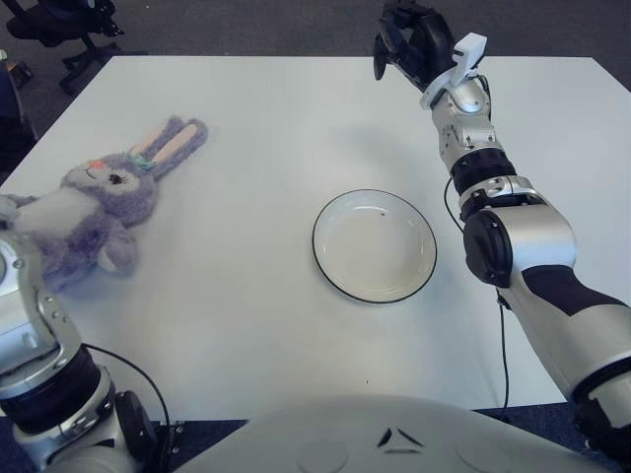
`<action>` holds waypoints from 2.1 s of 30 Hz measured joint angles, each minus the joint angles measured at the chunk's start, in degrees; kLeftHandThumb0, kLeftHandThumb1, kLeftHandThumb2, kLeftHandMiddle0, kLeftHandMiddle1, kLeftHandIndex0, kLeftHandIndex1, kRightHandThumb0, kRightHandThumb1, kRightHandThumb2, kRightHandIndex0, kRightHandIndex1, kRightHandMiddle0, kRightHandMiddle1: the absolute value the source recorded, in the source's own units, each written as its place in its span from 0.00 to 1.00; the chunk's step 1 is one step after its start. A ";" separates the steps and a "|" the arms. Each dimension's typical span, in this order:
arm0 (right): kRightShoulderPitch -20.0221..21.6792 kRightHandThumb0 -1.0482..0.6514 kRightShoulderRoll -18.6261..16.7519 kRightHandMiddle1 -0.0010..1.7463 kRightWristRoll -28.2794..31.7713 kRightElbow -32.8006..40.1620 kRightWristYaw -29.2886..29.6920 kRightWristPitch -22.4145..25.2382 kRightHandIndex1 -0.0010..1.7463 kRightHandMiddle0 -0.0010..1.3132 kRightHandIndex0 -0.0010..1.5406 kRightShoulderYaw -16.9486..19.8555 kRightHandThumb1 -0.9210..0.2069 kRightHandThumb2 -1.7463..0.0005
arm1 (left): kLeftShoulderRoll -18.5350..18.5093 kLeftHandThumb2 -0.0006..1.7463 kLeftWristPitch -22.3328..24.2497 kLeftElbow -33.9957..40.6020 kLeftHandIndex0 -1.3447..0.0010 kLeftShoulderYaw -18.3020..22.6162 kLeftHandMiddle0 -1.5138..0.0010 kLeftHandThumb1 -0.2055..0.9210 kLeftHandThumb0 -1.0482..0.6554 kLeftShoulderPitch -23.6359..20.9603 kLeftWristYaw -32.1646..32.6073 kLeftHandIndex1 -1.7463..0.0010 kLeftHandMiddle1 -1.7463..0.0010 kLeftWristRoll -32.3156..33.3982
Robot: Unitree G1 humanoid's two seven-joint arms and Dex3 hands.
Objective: Put the doll into the plate.
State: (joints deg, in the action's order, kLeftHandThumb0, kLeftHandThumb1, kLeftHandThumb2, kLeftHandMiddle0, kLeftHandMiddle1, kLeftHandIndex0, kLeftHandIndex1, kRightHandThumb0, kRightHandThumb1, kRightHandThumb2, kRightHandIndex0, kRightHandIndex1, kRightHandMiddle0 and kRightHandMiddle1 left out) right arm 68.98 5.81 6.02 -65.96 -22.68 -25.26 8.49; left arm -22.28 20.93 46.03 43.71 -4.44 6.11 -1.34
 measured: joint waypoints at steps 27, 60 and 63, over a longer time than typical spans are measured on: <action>1.35 0.43 -2.94 1.00 -3.75 -1.96 2.58 -1.29 1.00 0.49 0.54 -3.12 0.00 0.81 | 0.77 0.36 15.49 8.52 0.78 15.40 0.66 0.84 0.61 5.03 0.58 0.15 0.12 -4.19; 1.46 0.43 -2.82 1.00 -4.89 -3.41 2.14 -1.34 1.00 0.48 0.55 -3.68 0.00 0.80 | -2.29 0.31 11.00 -16.81 0.78 10.64 0.68 0.89 0.61 1.85 2.33 0.17 0.10 -7.16; 1.46 0.44 -2.67 1.00 -4.87 -3.49 1.73 -1.51 1.00 0.49 0.55 -3.62 0.00 0.80 | -3.13 0.26 9.39 -20.16 0.76 9.93 0.69 0.93 0.61 1.19 2.37 0.21 0.10 -6.65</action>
State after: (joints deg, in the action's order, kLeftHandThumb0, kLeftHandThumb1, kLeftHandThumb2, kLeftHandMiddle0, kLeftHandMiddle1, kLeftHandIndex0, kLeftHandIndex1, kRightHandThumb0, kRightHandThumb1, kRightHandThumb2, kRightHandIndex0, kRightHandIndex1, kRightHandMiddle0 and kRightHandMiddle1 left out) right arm 70.44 3.13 1.15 -69.45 -20.96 -26.77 4.87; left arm -25.41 30.32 25.87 53.63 -3.24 8.49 -7.99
